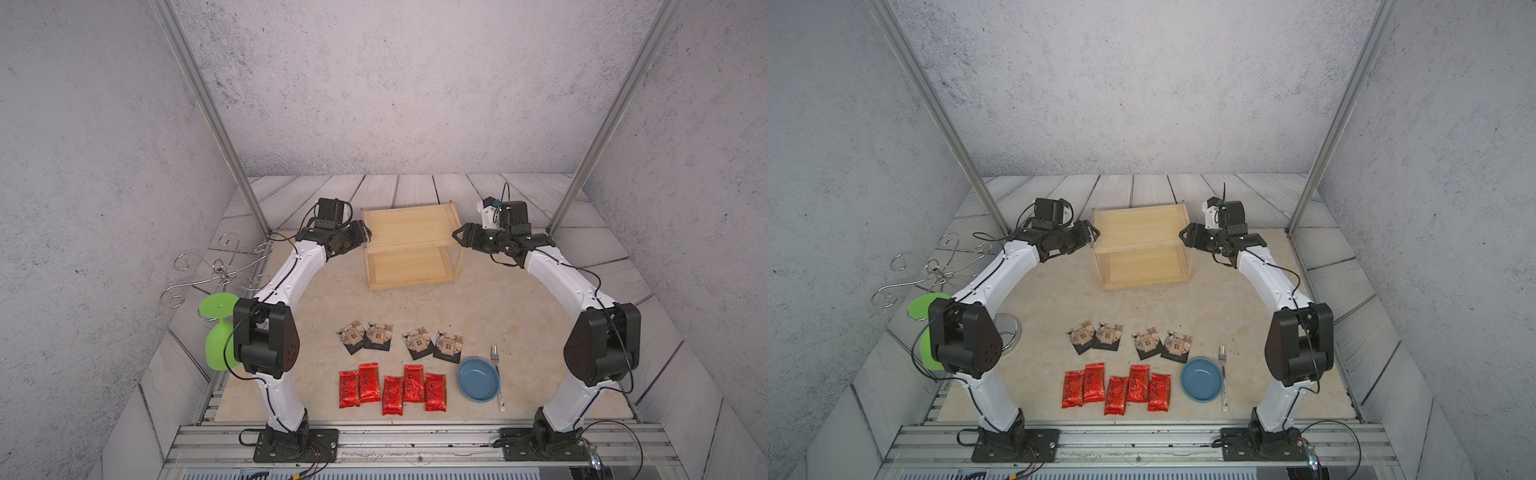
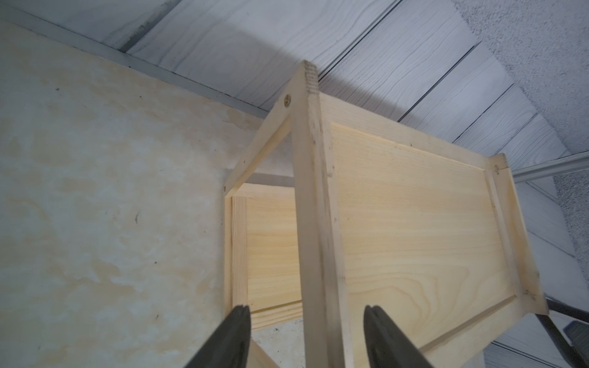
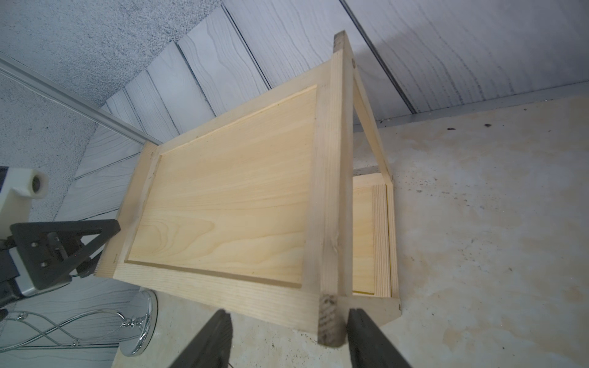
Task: Place the tea bags on the shelf by color
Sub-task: Move the shelf to the center of the board.
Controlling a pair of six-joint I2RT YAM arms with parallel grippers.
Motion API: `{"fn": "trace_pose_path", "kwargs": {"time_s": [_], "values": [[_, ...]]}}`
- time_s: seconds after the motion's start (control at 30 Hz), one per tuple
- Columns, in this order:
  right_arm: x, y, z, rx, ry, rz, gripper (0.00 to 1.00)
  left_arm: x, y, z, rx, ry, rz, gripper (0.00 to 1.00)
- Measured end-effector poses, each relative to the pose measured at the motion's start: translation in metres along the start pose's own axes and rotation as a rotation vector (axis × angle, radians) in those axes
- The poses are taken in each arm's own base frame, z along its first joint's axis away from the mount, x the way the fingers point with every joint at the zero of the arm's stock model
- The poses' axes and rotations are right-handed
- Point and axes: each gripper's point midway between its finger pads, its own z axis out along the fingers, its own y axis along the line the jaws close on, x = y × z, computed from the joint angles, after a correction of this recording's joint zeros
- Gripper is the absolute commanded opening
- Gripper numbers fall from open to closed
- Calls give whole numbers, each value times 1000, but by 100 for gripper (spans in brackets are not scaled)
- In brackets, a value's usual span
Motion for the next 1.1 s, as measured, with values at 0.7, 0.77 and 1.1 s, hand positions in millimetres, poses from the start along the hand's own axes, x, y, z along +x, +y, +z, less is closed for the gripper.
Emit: {"fn": "trace_pose_path", "kwargs": {"time_s": [0.7, 0.77, 1.1], "values": [[-8, -3, 17, 24, -22, 22, 48, -41, -15, 33, 58, -55, 1, 53], [-12, -4, 20, 31, -28, 22, 48, -44, -14, 36, 56, -57, 4, 53], [-22, -8, 30, 57, -43, 9, 48, -47, -10, 41, 39, -63, 12, 63]]}}
